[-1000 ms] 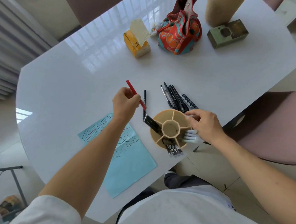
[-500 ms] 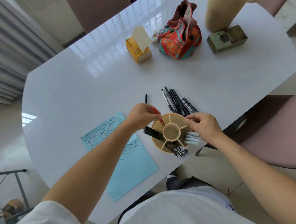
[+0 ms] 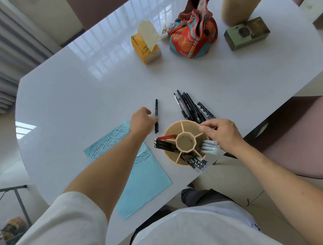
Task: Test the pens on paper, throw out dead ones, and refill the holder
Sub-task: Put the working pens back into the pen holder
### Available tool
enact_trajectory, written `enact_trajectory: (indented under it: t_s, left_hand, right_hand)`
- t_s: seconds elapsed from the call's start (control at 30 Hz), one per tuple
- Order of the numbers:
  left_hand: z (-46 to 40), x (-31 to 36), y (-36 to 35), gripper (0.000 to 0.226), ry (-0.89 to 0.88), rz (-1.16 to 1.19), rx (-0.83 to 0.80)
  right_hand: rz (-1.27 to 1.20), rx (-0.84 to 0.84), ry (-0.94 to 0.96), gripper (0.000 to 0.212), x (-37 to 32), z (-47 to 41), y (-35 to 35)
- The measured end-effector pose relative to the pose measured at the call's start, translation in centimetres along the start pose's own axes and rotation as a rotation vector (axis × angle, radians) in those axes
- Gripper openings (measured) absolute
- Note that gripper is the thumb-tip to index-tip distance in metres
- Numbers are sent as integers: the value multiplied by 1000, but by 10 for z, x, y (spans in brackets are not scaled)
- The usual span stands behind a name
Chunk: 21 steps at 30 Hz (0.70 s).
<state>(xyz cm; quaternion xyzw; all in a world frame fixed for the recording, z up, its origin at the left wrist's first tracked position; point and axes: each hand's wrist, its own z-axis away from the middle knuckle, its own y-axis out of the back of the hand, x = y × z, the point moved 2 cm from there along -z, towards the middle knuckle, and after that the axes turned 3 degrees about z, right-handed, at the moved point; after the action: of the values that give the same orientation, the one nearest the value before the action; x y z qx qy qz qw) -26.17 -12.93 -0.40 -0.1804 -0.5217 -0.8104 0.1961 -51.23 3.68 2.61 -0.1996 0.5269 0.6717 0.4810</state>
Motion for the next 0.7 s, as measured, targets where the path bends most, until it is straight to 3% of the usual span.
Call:
enact_trajectory:
  t_s: [0.07,0.23,0.47,0.7]
  left_hand:
    - [-7,1,-8,35,-30,-64,21]
    - [-15,5,-12,13,-60,-117,13]
    - [-12,-5,-12,22,-17,-58,-45]
    - [-7,15,-18,14,-24,151,-113]
  right_hand:
    - [-29,-4,-1,12,-2,-4,0]
    - [-117,71,-47,15,7,0,5]
    - [-330,21,-178,22,26,40,6]
    - [-273,-10,-148,20,13,39,-9]
